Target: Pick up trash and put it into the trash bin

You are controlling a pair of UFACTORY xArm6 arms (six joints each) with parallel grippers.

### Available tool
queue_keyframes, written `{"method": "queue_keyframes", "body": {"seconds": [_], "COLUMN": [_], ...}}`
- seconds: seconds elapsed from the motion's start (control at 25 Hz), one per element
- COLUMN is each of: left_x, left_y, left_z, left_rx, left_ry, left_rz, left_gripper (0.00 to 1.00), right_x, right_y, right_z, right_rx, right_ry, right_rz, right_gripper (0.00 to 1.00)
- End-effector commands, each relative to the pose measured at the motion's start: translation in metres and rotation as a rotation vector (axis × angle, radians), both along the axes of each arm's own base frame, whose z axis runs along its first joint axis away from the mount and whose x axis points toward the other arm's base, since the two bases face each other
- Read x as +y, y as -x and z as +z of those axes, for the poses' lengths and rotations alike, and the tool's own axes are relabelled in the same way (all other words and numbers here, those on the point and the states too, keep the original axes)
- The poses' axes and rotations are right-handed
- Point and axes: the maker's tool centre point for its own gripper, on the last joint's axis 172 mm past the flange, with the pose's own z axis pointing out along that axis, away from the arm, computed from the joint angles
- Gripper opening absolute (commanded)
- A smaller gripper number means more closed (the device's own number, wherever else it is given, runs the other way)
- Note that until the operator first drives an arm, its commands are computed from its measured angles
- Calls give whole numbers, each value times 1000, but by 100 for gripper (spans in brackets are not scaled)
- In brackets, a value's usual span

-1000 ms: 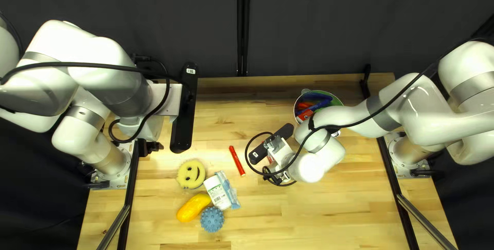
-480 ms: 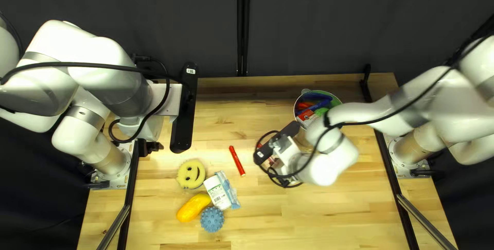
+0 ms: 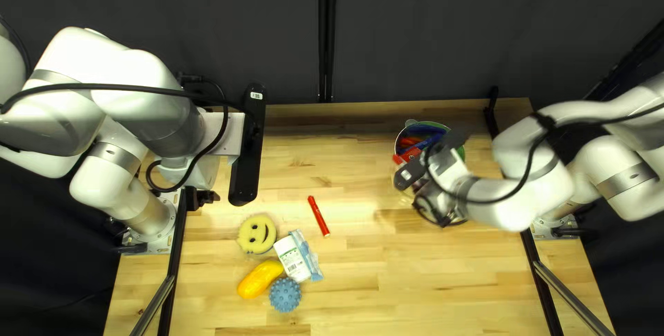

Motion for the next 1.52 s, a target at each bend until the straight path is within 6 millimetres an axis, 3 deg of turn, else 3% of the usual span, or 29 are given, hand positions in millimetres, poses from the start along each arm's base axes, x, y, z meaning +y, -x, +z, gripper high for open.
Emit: {"method": "queue_keyframes", "body": {"seconds": [0.04, 0.08, 0.28, 0.44, 0.64, 0.76, 1.08, 1.28, 1.52], "left_x": [0, 0, 0, 0, 0, 0, 0, 0, 0], "left_y": [0, 0, 0, 0, 0, 0, 0, 0, 0], "left_z": [0, 0, 0, 0, 0, 0, 0, 0, 0], "left_rx": [0, 0, 0, 0, 0, 0, 0, 0, 0], "left_ry": [0, 0, 0, 0, 0, 0, 0, 0, 0], "left_rz": [0, 0, 0, 0, 0, 0, 0, 0, 0], "left_gripper": [100, 100, 100, 100, 100, 100, 100, 100, 100], "right_x": [-9, -9, 13, 46, 87, 104, 120, 117, 105], "right_y": [8, 8, -13, -45, -102, -137, -204, -221, -228], "right_z": [-2, -2, 13, 13, -19, -52, -98, -120, -141], "right_rx": [3, 3, 6, -26, -79, -103, -133, -128, -136], "right_ry": [-22, -25, -7, 21, 31, 24, -14, -32, -49], "right_rz": [-5, -4, 46, 81, 108, 123, 143, 156, 133], "right_gripper": [74, 100, 100, 100, 100, 100, 100, 100, 100]}}
